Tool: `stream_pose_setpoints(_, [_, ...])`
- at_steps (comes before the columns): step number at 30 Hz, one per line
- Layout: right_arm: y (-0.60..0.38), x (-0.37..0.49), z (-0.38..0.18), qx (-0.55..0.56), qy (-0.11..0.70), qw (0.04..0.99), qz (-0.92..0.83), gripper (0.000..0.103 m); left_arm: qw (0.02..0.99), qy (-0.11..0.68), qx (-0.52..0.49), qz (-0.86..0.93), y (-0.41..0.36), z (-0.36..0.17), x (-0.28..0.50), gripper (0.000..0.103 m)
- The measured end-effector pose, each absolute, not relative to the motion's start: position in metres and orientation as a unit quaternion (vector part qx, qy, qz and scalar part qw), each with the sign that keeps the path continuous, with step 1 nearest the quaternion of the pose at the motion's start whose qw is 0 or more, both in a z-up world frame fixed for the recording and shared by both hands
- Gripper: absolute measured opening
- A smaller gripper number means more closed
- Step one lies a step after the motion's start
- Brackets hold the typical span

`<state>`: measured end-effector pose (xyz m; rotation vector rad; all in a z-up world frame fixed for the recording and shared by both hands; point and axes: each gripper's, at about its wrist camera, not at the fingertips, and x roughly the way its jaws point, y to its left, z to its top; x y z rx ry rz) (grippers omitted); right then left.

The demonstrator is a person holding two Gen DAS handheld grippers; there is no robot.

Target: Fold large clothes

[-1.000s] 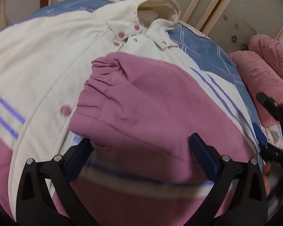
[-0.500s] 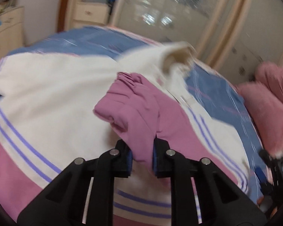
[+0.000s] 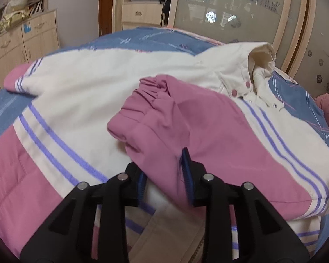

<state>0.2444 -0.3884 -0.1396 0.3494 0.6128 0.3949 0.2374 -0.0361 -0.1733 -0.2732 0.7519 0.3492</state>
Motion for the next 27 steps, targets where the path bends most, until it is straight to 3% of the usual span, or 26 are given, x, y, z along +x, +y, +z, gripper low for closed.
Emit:
stream_pose_setpoints(7, [-0.356, 0.266, -0.173, 0.071, 0.388, 0.913, 0.106, 0.086, 0.912, 0.324, -0.154, 0.201, -0.011, -0.149, 0.247, 0.030])
stream_pose_setpoints(13, [-0.362, 0.243, -0.153, 0.060, 0.303, 0.948, 0.077, 0.086, 0.906, 0.341, -0.111, 0.224, -0.023, -0.170, 0.251, 0.034])
stream_pose_setpoints(16, [-0.364, 0.254, -0.162, 0.052, 0.340, 0.938, 0.047, 0.086, 0.897, 0.359, -0.123, 0.226, -0.016, -0.182, 0.254, 0.044])
stream_pose_setpoints(18, [-0.363, 0.274, -0.185, 0.029, 0.410, 0.912, 0.020, 0.087, 0.891, 0.365, -0.132, 0.235, -0.010, -0.186, 0.253, 0.068])
stream_pose_setpoints(19, [-0.363, 0.284, -0.203, 0.017, 0.445, 0.895, 0.014, 0.090, 0.891, 0.366, -0.137, 0.233, -0.008, -0.188, 0.253, 0.070])
stream_pose_setpoints(24, [-0.363, 0.287, -0.201, 0.003, 0.439, 0.898, 0.009, 0.092, 0.906, 0.334, -0.131, 0.225, -0.016, -0.173, 0.237, 0.069])
stream_pose_setpoints(27, [-0.362, 0.289, -0.202, 0.002, 0.441, 0.898, 0.008, 0.093, 0.932, 0.299, -0.112, 0.171, -0.042, -0.153, 0.224, 0.080])
